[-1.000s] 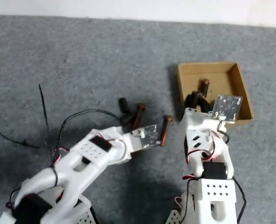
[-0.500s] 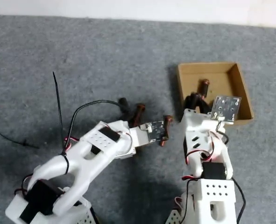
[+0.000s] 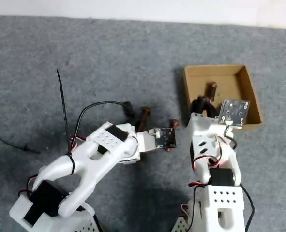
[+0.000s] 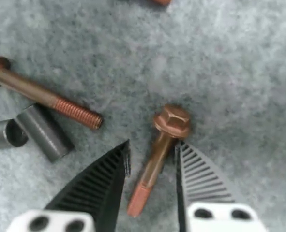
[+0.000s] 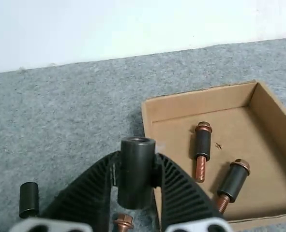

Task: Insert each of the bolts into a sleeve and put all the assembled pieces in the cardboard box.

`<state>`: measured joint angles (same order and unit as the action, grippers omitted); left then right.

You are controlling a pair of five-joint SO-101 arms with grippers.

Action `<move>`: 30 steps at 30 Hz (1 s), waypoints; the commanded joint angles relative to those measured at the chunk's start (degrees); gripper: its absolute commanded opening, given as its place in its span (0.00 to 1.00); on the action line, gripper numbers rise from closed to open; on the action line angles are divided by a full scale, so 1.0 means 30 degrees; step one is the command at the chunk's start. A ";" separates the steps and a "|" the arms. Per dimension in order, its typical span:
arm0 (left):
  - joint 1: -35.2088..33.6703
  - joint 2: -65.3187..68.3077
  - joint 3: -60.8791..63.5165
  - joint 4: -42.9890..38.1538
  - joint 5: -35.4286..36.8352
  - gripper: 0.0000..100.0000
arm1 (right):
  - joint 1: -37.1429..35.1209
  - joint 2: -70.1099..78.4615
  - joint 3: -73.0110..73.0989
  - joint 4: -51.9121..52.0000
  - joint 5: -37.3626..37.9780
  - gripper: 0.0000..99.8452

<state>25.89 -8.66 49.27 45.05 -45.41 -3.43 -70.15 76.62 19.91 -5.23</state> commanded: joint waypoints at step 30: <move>0.0044 -0.0132 0.0278 0.1612 -0.0440 0.01 | 0.0190 -0.0454 -0.0190 -0.0542 -0.0117 0.01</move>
<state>26.07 -8.57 49.89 49.98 -49.27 -3.43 -70.15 76.62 19.91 -5.23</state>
